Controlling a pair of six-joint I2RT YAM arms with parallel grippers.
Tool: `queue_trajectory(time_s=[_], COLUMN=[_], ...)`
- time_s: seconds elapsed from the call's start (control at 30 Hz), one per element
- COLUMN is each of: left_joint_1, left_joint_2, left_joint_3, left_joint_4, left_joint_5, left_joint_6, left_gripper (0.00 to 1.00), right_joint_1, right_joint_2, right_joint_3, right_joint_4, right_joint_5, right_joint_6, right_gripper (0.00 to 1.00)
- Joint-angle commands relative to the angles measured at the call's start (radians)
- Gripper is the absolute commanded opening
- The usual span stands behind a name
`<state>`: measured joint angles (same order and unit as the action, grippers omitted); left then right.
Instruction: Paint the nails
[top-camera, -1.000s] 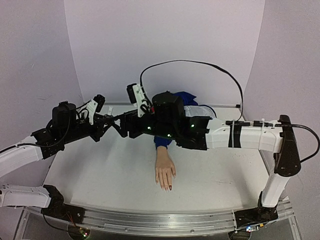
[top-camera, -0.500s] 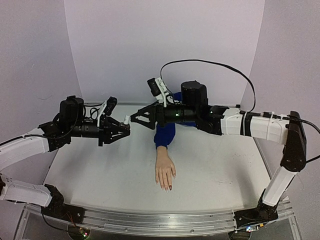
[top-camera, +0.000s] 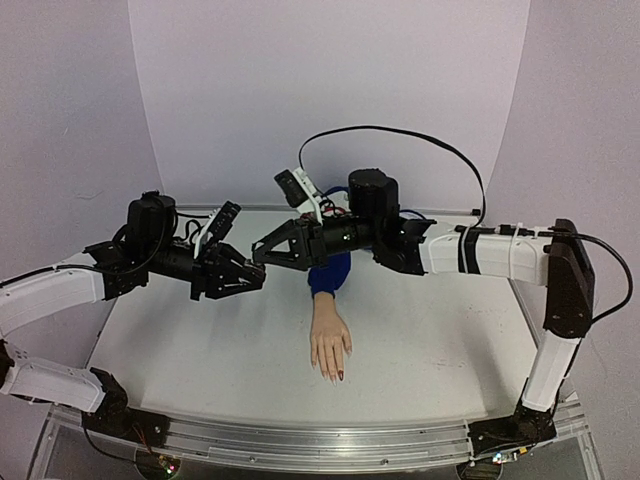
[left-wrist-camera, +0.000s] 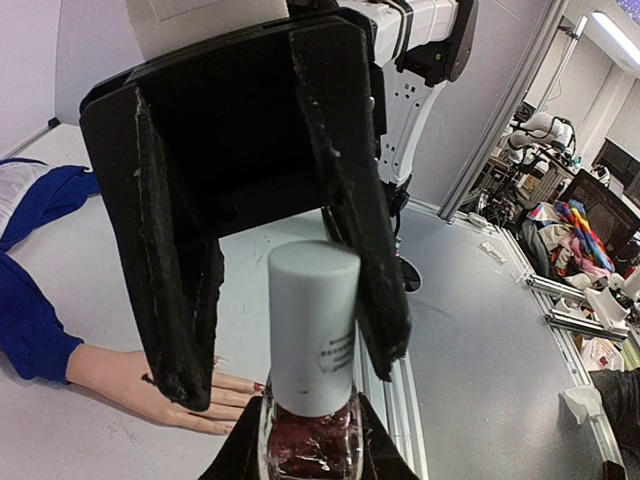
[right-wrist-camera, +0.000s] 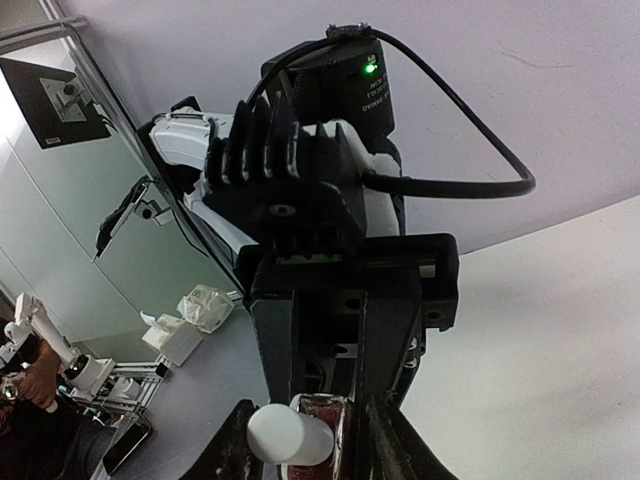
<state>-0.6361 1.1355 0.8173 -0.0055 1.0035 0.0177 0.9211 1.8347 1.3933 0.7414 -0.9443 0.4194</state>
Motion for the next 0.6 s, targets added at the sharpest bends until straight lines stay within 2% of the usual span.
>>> queue_trajectory(time_s=[0.0, 0.23, 0.33, 0.47, 0.57], left_joint_1=[-0.007, -0.007, -0.007, -0.007, -0.002], left_joint_2=[0.004, -0.001, -0.01, -0.039, -0.073], left_joint_3=[0.055, 0.051, 0.05, 0.036, 0.019], left_joint_4=[0.059, 0.061, 0.059, 0.06, 0.061], left_joint_5=[0.057, 0.04, -0.006, -0.117, -0.265], left_joint_6=[-0.009, -0.009, -0.009, 0.001, 0.014], left_gripper=[0.0, 0.0, 0.0, 0.0, 0.0], right_joint_1=[0.001, 0.002, 0.006, 0.021, 0.033], right_joint_2=[0.007, 0.031, 0.035, 0.046, 0.056], right_joint_3=[0.066, 0.072, 0.068, 0.054, 0.04], right_joint_4=[0.116, 0.152, 0.162, 0.167, 0.165], right_joint_5=[-0.072, -0.093, -0.093, -0.084, -0.053], right_joint_6=[0.029, 0.062, 0.07, 0.064, 0.059], right_gripper=[0.35, 0.23, 0.15, 0.05, 0.0])
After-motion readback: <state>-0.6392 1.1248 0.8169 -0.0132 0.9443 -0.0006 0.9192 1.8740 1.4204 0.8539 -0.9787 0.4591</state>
